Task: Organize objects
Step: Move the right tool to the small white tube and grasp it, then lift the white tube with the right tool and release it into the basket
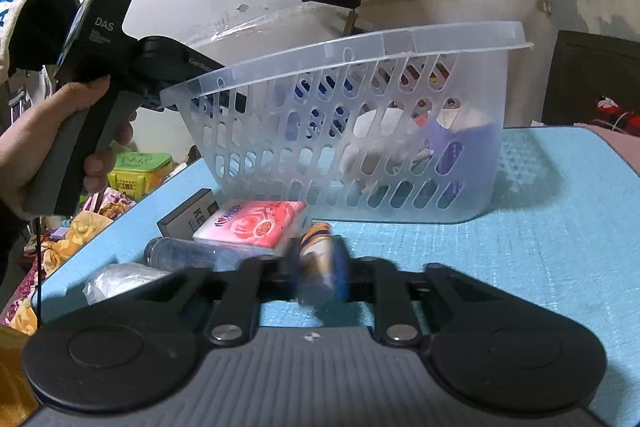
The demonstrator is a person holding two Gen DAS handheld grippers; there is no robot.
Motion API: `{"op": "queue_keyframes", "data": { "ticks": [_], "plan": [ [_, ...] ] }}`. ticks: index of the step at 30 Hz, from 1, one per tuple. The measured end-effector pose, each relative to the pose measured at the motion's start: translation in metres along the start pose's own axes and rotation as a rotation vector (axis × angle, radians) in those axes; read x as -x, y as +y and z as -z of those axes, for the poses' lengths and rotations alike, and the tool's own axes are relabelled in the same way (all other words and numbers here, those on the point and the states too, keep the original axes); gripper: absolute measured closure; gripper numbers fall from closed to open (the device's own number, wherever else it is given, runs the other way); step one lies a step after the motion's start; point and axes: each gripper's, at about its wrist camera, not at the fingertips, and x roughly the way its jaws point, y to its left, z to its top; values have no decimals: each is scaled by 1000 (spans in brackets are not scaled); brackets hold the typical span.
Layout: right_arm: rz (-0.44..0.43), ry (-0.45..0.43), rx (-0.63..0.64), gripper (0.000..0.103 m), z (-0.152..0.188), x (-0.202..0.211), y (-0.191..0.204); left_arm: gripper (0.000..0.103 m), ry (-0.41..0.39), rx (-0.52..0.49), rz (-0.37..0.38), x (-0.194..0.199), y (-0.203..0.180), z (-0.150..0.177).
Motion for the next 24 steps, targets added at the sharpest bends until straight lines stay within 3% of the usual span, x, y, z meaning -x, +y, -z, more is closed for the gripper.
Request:
{"op": "queue_keyframes", "data": {
  "ticks": [2, 6, 11, 13, 17, 19, 21, 24],
  "plan": [
    [18, -2, 19, 90, -1, 5, -1, 74, 6, 33, 13, 0, 7, -1],
    [-1, 14, 34, 89, -7, 13, -3, 74, -2, 40, 22, -2, 9, 2],
    [25, 94, 97, 72, -2, -1, 9, 72, 1, 40, 36, 1, 10, 3],
    [35, 107, 109, 72, -1, -4, 12, 71, -1, 40, 43, 2, 11, 4],
    [88, 116, 195, 77, 1, -8, 29, 71, -14, 34, 40, 3, 9, 5],
    [80, 98, 174, 80, -1, -2, 30, 71, -19, 30, 40, 4, 9, 6],
    [71, 64, 143, 90, -8, 10, 26, 71, -21, 20, 36, 5, 8, 7],
    [66, 40, 143, 90, -19, 25, 25, 71, -22, 21, 36, 7, 7, 8]
  ]
}}
